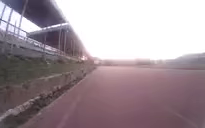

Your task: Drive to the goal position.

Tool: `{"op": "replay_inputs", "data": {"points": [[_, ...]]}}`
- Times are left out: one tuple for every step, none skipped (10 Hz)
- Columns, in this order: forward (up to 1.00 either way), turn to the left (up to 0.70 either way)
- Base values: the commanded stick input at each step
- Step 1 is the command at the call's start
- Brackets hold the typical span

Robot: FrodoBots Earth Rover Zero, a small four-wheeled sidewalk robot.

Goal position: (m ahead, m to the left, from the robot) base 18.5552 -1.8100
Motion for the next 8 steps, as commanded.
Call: {"op": "replay_inputs", "data": {"points": [[0.70,0.00],[0.70,0.00],[0.70,0.00],[0.70,0.00],[0.70,0.00],[0.70,0.00],[0.70,0.00],[0.70,-0.35]]}}
